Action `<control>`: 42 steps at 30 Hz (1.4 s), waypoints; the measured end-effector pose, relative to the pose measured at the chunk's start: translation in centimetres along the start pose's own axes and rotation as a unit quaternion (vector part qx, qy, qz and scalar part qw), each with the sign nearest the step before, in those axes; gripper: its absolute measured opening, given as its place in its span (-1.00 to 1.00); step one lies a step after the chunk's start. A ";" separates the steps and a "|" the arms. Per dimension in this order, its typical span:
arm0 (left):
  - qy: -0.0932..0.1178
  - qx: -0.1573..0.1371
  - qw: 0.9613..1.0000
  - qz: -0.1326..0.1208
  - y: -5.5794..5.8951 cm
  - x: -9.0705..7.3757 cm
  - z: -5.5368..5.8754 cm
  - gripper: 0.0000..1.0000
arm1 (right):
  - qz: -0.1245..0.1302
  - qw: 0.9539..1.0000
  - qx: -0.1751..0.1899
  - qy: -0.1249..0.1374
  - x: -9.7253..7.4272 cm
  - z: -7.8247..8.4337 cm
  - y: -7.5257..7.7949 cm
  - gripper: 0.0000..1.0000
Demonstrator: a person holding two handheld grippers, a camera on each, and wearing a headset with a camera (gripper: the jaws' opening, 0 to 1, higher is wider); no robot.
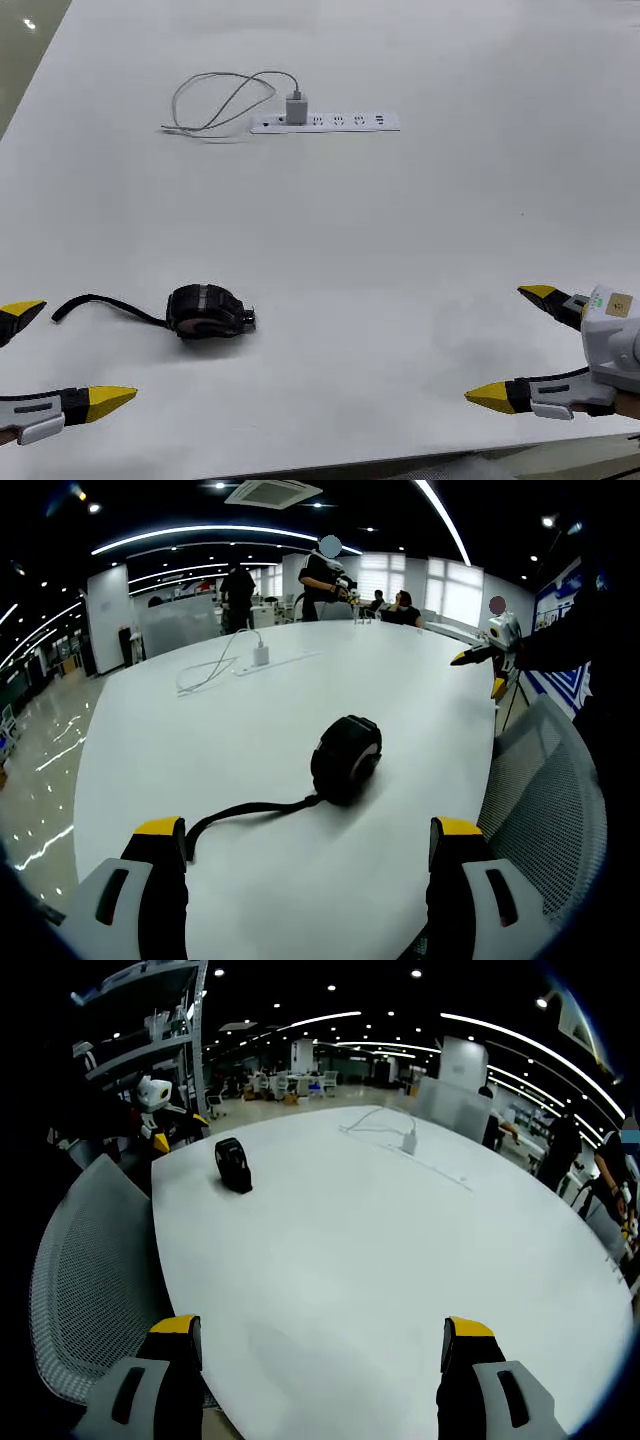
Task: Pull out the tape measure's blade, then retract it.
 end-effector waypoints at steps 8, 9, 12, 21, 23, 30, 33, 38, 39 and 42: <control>-0.001 0.002 1.000 0.006 0.0 0.5 0.0 0.98 | 0.000 1.000 0.003 -0.002 0.4 0.2 -0.1 0.98; -0.001 0.000 1.000 0.006 0.0 0.6 0.0 0.98 | 0.000 1.000 0.004 -0.003 0.4 0.3 -0.2 0.98; -0.001 0.009 1.000 0.014 0.6 0.9 -0.3 0.98 | -0.002 1.000 0.003 -0.007 0.2 0.7 -0.4 0.98; -0.005 0.032 0.999 0.016 0.1 0.8 -0.9 0.98 | -0.005 1.000 -0.009 -0.010 0.3 0.1 0.0 0.98; -0.009 0.038 0.999 0.018 0.0 0.8 -0.9 0.98 | -0.006 1.000 -0.010 -0.009 0.4 -0.2 0.3 0.98; -0.019 0.029 0.998 0.045 0.2 1.2 -1.3 0.98 | -0.007 1.000 -0.029 -0.008 0.6 -1.3 1.2 0.98; -0.017 0.030 0.998 0.049 0.4 1.3 -1.6 0.98 | -0.006 0.999 -0.034 -0.010 0.6 -1.6 1.6 0.98; -0.042 0.061 0.996 0.050 0.7 1.9 -1.5 0.98 | -0.013 0.999 -0.042 -0.012 0.9 -2.0 1.7 0.98; -0.046 0.065 0.995 0.052 0.7 2.1 -1.5 0.98 | -0.016 0.999 -0.047 -0.013 1.0 -2.0 1.7 0.98; -0.054 0.080 0.994 0.058 1.0 2.6 -1.8 0.98 | -0.018 0.998 -0.059 -0.019 1.4 -2.3 1.5 0.98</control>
Point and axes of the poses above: the centre of the closed fingertips' face, and the gripper's own axes: x roughly forward along the fingers, y roughly to its right, z roughly out of its underside, the point moved 5 cm from there along -x, roughly backward along the fingers, and after that the axes turned 13 degrees about -y, right-handed, at the moved point
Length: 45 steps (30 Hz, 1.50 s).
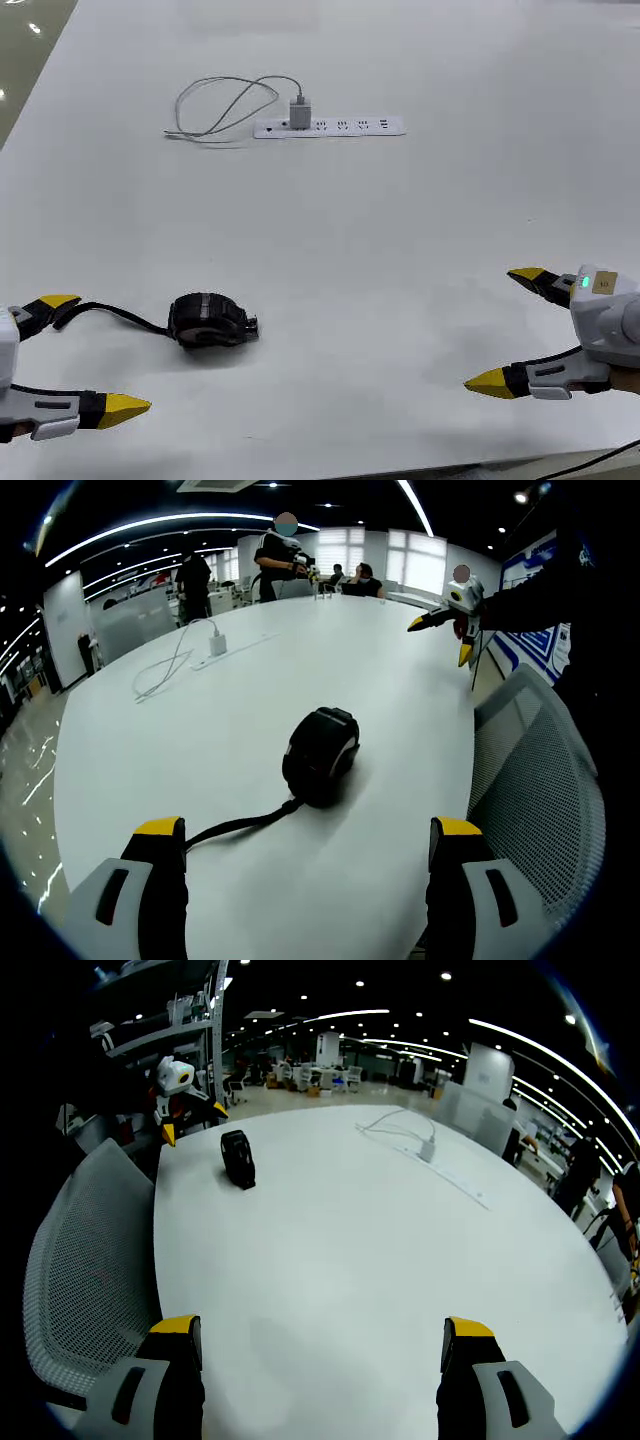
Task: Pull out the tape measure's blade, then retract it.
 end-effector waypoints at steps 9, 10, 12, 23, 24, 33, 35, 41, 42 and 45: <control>-0.014 0.048 0.999 0.012 -0.1 1.2 -1.9 0.98 | -0.016 1.000 -0.023 0.006 0.9 -1.8 -0.1 0.98; -0.021 0.052 0.998 0.012 -0.1 1.4 -2.2 0.98 | -0.017 0.999 -0.026 0.007 1.0 -2.1 -0.1 0.98; -0.029 0.060 0.998 0.016 -0.1 1.5 -2.6 0.98 | -0.018 0.999 -0.029 0.010 1.1 -2.5 -0.1 0.98; -0.054 0.104 0.992 0.048 0.2 2.7 -3.7 0.98 | -0.034 0.998 -0.046 0.020 2.2 -4.8 -0.3 0.98; -0.059 0.108 0.991 0.050 0.2 2.8 -3.7 0.98 | -0.035 0.998 -0.048 0.020 2.3 -5.0 -0.3 0.98; -0.080 0.149 0.984 0.052 -0.4 4.0 -4.6 0.92 | -0.045 0.996 -0.075 0.024 3.4 -6.2 -0.5 0.98; -0.097 0.176 0.978 0.048 -0.5 4.3 -4.4 0.90 | -0.047 0.996 -0.076 0.024 3.8 -6.5 -0.4 0.98; -0.101 0.175 0.978 0.055 -0.4 4.9 -5.1 0.82 | -0.057 0.995 -0.080 0.026 4.8 -7.4 -1.2 0.98; -0.102 0.175 0.978 0.057 -0.5 4.9 -5.1 0.81 | -0.058 0.995 -0.081 0.027 4.9 -7.4 -1.1 0.98; -0.101 0.179 0.977 0.058 -0.6 5.2 -5.7 0.79 | -0.063 0.994 -0.085 0.029 5.5 -8.0 -1.4 0.98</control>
Point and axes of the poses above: the centre of the closed fingertips' face, and the gripper's own axes: x roughly forward along the fingers, y roughly to its right, z roughly out of its underside, the point moved 5 cm from there along -x, roughly backward along the fingers, and after that the axes turned 13 degrees about -y, right-handed, at the moved point
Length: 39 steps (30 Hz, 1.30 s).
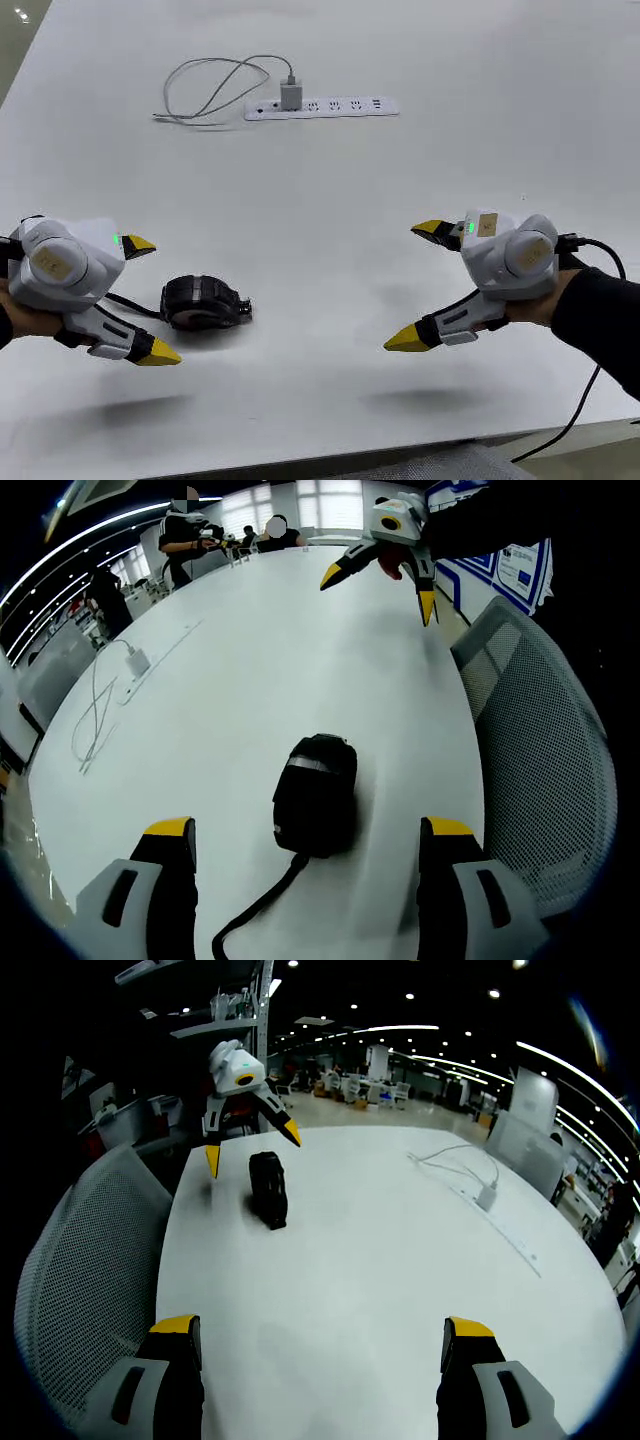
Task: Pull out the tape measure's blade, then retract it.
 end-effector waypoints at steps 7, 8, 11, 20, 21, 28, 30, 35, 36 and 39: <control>-0.003 0.030 1.000 0.006 0.0 0.7 -1.1 0.72 | -0.012 1.000 -0.016 0.005 1.3 -1.1 -0.2 0.98; -0.006 0.035 0.999 0.008 0.0 0.9 -1.3 0.70 | -0.013 1.000 -0.018 0.007 1.5 -1.4 -0.1 0.98; -0.011 0.049 0.999 0.012 0.1 1.2 -1.7 0.61 | -0.016 1.000 -0.015 0.012 2.1 -2.1 -0.2 0.97; -0.017 0.057 0.998 0.027 0.2 1.9 -2.5 0.42 | -0.024 0.999 -0.020 0.017 3.7 -3.6 -0.7 0.98; -0.022 0.064 0.997 0.030 0.3 2.0 -2.4 0.37 | -0.025 0.999 -0.021 0.017 3.8 -3.8 -0.7 0.98; -0.031 0.074 0.996 0.039 0.4 2.4 -2.4 0.14 | -0.029 0.999 -0.037 0.019 4.4 -4.6 -0.7 0.81; -0.034 0.077 0.996 0.036 0.3 2.4 -2.5 0.08 | -0.031 0.999 -0.040 0.019 4.5 -4.7 -0.6 0.79; -0.040 0.085 0.994 0.047 0.6 2.8 -2.5 -0.13 | -0.043 0.998 -0.035 0.024 5.1 -5.3 -0.7 0.78; -0.044 0.092 0.994 0.046 0.6 2.9 -2.4 -0.20 | -0.049 0.998 -0.030 0.027 5.3 -5.5 -0.8 0.80; -0.054 0.096 0.993 0.032 0.5 3.3 -2.3 -0.37 | -0.052 0.998 -0.038 0.025 5.8 -6.0 -0.9 0.79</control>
Point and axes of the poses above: the centre of the closed fingertips' face, and the gripper's own axes: x roughly forward along the fingers, y roughly to its right, z roughly out of its underside, the point moved 5 cm from there along -x, roughly backward along the fingers, and after that the axes turned 13 degrees about -y, right-handed, at the moved point
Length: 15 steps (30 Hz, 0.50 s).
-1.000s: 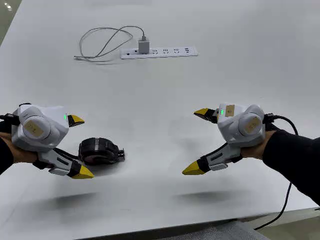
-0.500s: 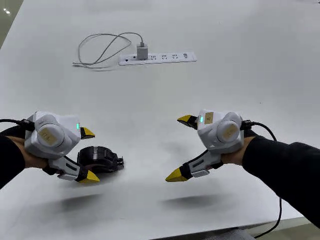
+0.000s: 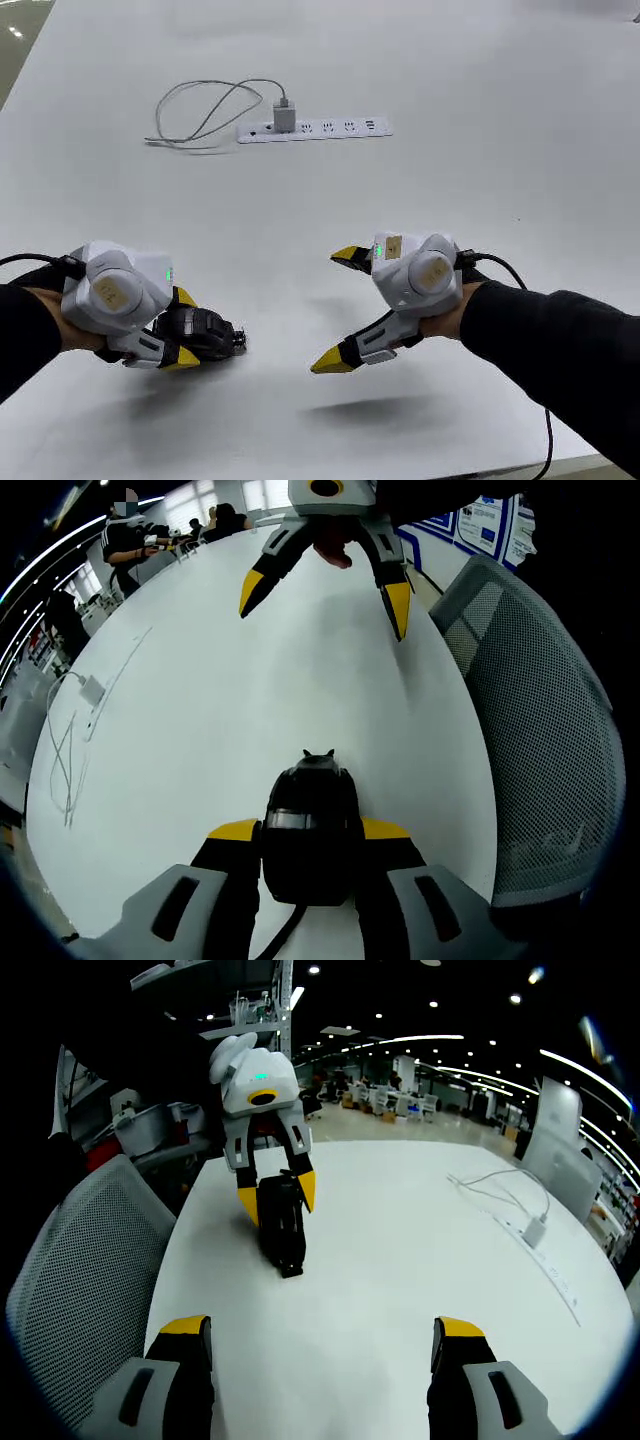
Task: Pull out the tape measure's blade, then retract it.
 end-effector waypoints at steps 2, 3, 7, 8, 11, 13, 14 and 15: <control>-0.003 -0.004 1.000 0.003 -0.3 0.2 0.1 -0.37 | -0.003 1.000 -0.004 0.000 0.4 -0.3 0.0 0.79; -0.002 -0.001 1.000 0.003 -0.3 0.1 0.1 -0.37 | -0.004 1.000 -0.008 -0.001 0.6 -0.5 -0.1 0.77; 0.001 -0.003 1.000 0.008 -0.3 0.2 0.0 -0.38 | -0.011 1.000 -0.013 0.000 1.4 -1.2 -0.2 0.74; 0.001 -0.002 1.000 0.007 -0.3 0.2 0.0 -0.38 | -0.014 1.000 -0.011 0.002 1.6 -1.3 -0.2 0.74; -0.005 0.001 1.000 0.005 -0.1 0.2 -0.2 -0.38 | -0.022 1.000 -0.012 0.002 2.4 -1.6 -0.4 0.69; -0.008 0.001 1.000 0.006 -0.1 0.2 -0.2 -0.38 | -0.031 0.999 -0.012 -0.002 3.2 -1.6 -0.4 0.66; -0.010 0.000 1.000 0.006 -0.1 0.2 -0.2 -0.38 | -0.029 1.000 -0.012 -0.005 3.7 -1.6 -0.3 0.64; -0.010 0.000 1.000 0.005 -0.1 0.2 -0.2 -0.38 | -0.026 1.000 -0.016 -0.008 3.9 -1.6 -0.3 0.61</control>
Point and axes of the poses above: the centre of the closed fingertips' face, and the gripper's own axes: x roughly forward along the fingers, y roughly to its right, z roughly out of its underside, the point moved 5 cm from there along -x, roughly backward along the fingers, and after that the axes turned 13 degrees about -y, right-handed, at the moved point
